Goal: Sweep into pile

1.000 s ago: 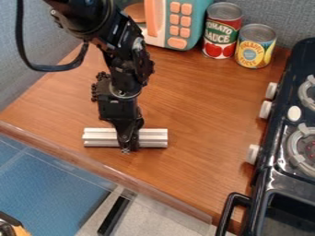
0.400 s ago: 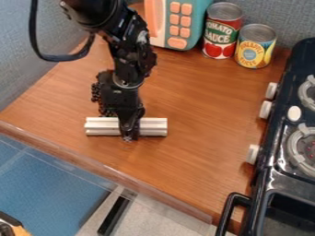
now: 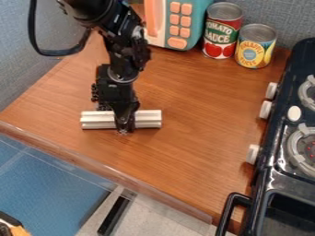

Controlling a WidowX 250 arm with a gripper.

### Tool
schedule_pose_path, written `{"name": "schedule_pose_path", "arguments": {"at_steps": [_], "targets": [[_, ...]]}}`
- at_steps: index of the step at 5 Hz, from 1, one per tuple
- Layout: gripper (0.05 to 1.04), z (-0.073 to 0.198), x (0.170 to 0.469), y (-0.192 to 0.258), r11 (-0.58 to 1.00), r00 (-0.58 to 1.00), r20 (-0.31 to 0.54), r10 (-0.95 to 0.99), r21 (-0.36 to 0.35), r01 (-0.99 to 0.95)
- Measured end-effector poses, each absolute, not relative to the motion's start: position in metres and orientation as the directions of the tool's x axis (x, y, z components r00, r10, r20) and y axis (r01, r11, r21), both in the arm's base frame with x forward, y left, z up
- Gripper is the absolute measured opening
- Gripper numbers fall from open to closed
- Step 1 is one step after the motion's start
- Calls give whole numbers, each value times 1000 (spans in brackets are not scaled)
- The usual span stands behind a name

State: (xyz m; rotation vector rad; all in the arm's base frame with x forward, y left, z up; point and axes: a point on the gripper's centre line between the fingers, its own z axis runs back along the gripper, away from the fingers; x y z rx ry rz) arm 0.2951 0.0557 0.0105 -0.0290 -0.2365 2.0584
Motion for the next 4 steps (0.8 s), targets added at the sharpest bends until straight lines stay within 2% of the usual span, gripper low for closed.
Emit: {"name": "schedule_pose_path", "arguments": {"at_steps": [4], "targets": [[388,11,302,77,-500,-523,99,846,-194,-844]]}}
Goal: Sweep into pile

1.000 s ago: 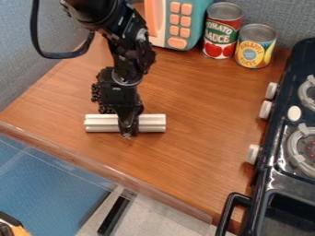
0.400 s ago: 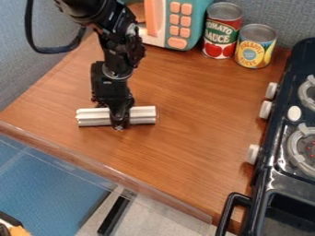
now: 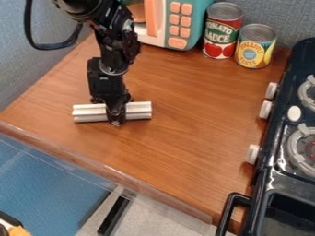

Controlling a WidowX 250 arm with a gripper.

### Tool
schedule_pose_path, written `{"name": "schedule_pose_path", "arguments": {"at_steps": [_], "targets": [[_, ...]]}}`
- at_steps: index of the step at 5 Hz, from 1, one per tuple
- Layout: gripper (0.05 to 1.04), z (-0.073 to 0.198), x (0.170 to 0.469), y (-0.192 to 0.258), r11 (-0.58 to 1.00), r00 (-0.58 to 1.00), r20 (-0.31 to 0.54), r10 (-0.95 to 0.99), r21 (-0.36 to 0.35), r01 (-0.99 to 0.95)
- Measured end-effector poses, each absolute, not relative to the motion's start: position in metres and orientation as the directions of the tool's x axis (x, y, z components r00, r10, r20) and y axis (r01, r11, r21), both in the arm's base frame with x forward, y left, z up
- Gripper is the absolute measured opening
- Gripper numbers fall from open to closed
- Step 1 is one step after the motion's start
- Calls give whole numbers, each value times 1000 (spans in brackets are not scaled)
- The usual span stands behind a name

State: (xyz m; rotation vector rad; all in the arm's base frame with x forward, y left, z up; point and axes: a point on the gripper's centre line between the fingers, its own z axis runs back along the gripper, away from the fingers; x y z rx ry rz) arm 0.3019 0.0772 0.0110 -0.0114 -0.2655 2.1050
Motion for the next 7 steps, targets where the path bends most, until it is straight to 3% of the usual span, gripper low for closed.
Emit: {"name": "schedule_pose_path", "arguments": {"at_steps": [7], "targets": [[388,12,327,113,-533,-567,143,811,-218,-818]]}}
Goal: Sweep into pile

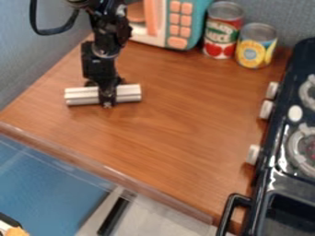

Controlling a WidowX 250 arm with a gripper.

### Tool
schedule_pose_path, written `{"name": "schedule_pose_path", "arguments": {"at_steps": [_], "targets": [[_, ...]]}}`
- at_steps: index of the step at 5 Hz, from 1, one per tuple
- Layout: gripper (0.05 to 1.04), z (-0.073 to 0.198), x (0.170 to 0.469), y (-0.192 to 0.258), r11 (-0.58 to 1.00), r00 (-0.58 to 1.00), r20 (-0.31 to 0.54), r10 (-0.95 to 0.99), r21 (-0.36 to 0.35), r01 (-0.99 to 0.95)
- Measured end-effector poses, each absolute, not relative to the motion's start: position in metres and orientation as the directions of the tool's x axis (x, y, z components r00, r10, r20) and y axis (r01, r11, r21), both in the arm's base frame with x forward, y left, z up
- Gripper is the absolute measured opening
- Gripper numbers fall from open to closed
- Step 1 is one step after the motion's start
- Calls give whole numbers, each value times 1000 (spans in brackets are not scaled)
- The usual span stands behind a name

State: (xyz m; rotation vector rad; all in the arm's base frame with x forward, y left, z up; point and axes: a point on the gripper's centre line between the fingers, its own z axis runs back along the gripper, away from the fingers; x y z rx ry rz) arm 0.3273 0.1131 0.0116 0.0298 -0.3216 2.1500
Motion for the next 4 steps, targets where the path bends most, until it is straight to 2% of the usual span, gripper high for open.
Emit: {"name": "schedule_pose_path", "arguments": {"at_steps": [4], "targets": [[388,13,342,129,-558,-595,152,789,-224,-799]]}}
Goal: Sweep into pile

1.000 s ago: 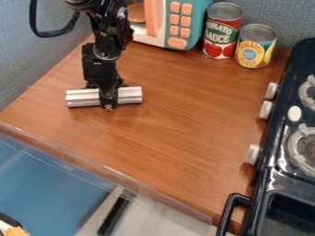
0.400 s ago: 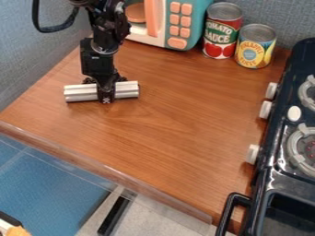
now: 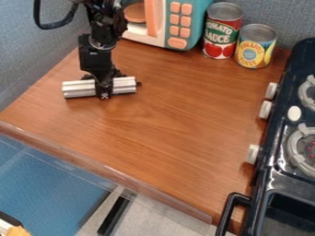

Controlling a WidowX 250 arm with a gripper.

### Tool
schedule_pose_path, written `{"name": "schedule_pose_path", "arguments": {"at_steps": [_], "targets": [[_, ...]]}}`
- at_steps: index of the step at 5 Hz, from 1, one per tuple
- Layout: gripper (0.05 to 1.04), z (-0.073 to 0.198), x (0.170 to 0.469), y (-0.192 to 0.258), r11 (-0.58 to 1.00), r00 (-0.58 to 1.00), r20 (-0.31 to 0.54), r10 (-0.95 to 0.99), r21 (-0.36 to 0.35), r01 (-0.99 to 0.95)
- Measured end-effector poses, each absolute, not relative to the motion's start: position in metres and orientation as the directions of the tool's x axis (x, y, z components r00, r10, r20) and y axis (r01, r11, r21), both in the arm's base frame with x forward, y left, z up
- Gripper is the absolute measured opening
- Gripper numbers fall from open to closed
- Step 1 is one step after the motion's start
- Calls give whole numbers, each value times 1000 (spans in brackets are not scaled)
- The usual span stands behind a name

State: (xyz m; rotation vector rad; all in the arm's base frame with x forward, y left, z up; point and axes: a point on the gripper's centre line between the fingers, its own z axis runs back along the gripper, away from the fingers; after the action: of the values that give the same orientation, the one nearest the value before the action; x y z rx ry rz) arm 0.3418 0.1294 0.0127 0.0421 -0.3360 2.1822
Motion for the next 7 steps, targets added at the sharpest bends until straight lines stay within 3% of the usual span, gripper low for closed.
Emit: {"name": "schedule_pose_path", "arguments": {"at_steps": [4,6,7], "targets": [[388,14,351,136,-547,-587,165,793,-231,-804],[388,17,339,127,-540,-575,154,804,-215,-813],[388,35,343,118,-517,-561,136,817,-259,-816]]}}
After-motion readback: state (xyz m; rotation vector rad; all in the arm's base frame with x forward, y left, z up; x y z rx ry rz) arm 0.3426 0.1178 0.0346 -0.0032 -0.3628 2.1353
